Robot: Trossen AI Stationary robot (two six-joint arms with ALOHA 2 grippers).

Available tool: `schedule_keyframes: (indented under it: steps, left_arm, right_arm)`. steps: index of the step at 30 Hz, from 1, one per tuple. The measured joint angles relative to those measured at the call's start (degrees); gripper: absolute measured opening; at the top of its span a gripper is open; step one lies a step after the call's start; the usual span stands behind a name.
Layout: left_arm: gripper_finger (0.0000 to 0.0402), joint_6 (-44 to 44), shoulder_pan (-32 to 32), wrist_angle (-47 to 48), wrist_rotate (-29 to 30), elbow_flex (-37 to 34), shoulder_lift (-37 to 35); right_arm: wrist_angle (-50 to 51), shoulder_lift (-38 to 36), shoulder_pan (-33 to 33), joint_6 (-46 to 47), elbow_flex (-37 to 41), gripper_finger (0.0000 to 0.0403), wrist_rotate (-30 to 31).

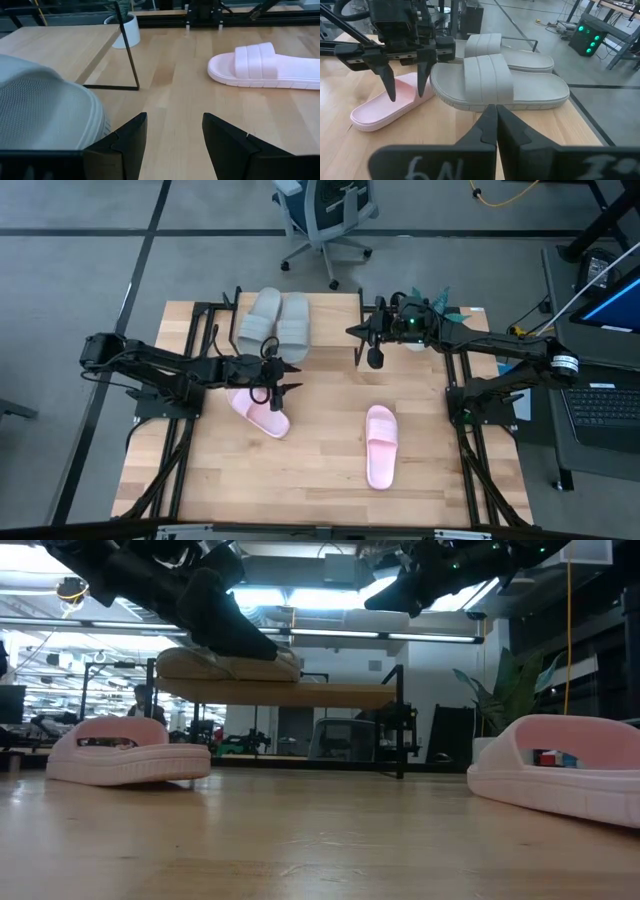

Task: Pick and place slides into the shelf
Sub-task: Put the gray slipper on the shelf, then put the left pink slipper on the shelf

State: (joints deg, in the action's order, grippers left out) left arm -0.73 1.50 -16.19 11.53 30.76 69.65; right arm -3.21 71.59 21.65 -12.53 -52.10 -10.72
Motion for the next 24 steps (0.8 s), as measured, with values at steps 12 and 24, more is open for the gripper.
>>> schedule_keyframes:
  steps: [12,24]
  left_arm:
    - [0.0185,-4.67,-7.78,-0.16,-0.71,3.94,-0.02]
    - [0.0185,-5.46,-12.09,2.22,-0.68,5.68,-9.75]
  right_arm:
    - [0.06,0.0,0.0,0.24,0.0,0.0003,-4.69]
    - [2.84,-3.73,-0.22,0.16,0.0,0.0003,-5.05]
